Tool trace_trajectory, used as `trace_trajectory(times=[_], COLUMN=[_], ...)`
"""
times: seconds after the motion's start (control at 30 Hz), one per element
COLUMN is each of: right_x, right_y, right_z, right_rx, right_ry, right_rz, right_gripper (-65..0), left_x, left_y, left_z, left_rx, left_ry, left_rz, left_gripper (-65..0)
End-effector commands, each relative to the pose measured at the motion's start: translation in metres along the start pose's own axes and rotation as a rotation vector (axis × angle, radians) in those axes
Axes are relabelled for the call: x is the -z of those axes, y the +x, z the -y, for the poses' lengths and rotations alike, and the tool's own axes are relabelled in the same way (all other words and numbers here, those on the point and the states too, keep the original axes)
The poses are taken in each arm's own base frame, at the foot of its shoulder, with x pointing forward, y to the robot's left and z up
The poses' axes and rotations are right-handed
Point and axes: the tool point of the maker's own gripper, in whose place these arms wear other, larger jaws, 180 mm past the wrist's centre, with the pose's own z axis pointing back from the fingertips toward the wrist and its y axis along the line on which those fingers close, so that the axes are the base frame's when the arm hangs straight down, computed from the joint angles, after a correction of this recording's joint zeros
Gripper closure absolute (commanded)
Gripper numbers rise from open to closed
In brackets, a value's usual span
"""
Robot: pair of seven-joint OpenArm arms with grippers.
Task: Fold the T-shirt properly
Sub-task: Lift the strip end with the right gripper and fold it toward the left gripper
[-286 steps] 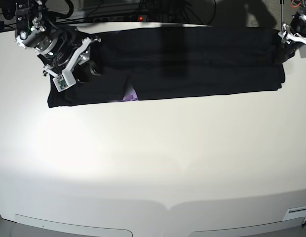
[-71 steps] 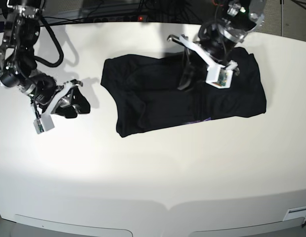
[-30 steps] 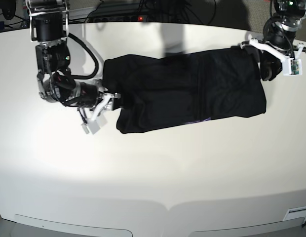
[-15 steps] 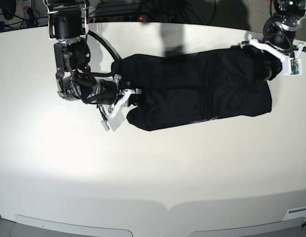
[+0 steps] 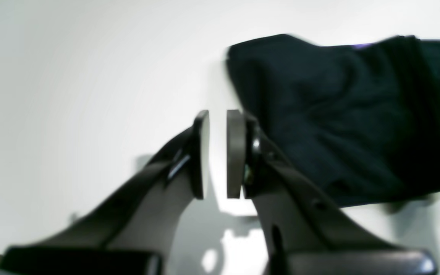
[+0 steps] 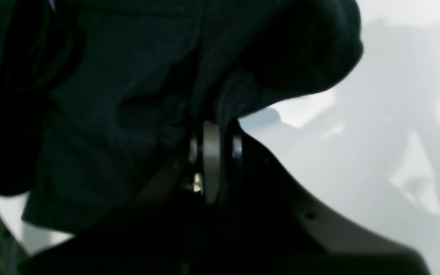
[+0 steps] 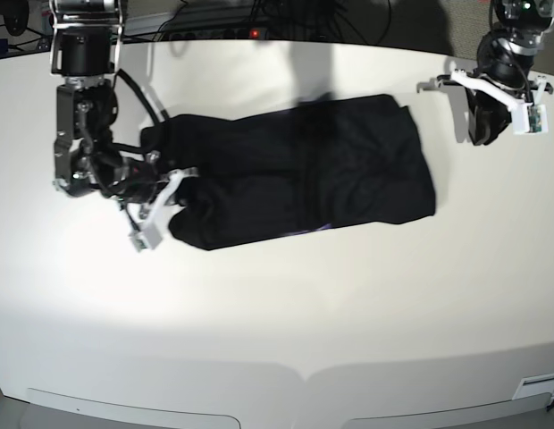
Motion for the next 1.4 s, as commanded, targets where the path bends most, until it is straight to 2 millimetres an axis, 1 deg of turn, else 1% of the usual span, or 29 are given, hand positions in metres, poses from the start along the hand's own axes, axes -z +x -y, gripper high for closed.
trace_trajectory(times=[0.0, 0.07, 0.1, 0.27, 0.37, 0.43, 0.5, 0.6, 0.7, 0.83, 0.97, 1.03, 1.2, 1.27, 1.37], right_x=[-0.011, -0.020, -0.023, -0.038, -0.042, -0.037, -0.029, -0.019, -0.010, 0.001, 0.012, 0.017, 0.030, 0.031, 0.026], right_y=[0.024, 0.029, 0.032, 0.050, 0.062, 0.063, 0.061, 0.070, 0.081, 0.089, 0.089, 0.086, 0.079, 0.075, 0.071], right_z=[0.000, -0.004, -0.010, -0.059, -0.090, -0.107, -0.121, -0.154, -0.185, -0.227, -0.265, -0.275, -0.287, -0.296, -0.316], right_rx=[-0.024, -0.022, -0.022, -0.083, -0.137, -0.166, -0.172, -0.157, -0.131, -0.122, -0.172, -0.208, -0.262, -0.282, -0.297], right_ry=[0.006, 0.029, 0.057, 0.205, 0.277, 0.303, 0.328, 0.407, 0.471, 0.536, 0.570, 0.565, 0.510, 0.524, 0.595], right_rz=[0.062, 0.062, 0.067, 0.082, 0.116, 0.116, 0.109, 0.155, 0.209, 0.235, 0.215, 0.200, 0.165, 0.153, 0.149], right_gripper=[0.0, 0.0, 0.0, 0.0, 0.0, 0.0, 0.0, 0.0, 0.0, 0.0, 0.0, 0.0, 0.0, 0.0, -0.6], left_x=[0.000, 0.006, 0.010, 0.036, 0.052, 0.062, 0.069, 0.074, 0.076, 0.077, 0.077, 0.077, 0.077, 0.077, 0.077], left_y=[0.004, -0.006, -0.014, -0.052, -0.067, -0.074, -0.079, -0.080, -0.080, -0.079, -0.079, -0.079, -0.079, -0.079, -0.078], left_z=[-0.002, -0.003, -0.004, -0.002, 0.011, 0.022, 0.034, 0.050, 0.060, 0.062, 0.062, 0.062, 0.062, 0.062, 0.062], left_rx=[-0.013, -0.041, -0.051, -0.113, -0.127, -0.107, -0.084, -0.052, -0.040, -0.040, -0.040, -0.040, -0.040, -0.041, -0.041], left_ry=[-0.005, -0.027, -0.039, -0.073, -0.105, -0.133, -0.162, -0.201, -0.226, -0.231, -0.230, -0.230, -0.231, -0.231, -0.231], left_rz=[0.033, 0.031, 0.015, -0.070, -0.110, -0.134, -0.151, -0.156, -0.158, -0.157, -0.157, -0.157, -0.156, -0.155, -0.149], left_gripper=[-7.7, -7.7, -7.7, -7.7, -7.7, -7.7, -7.7, -7.7, -7.7, -7.7, -7.7, -7.7, -7.7, -7.7, -7.7])
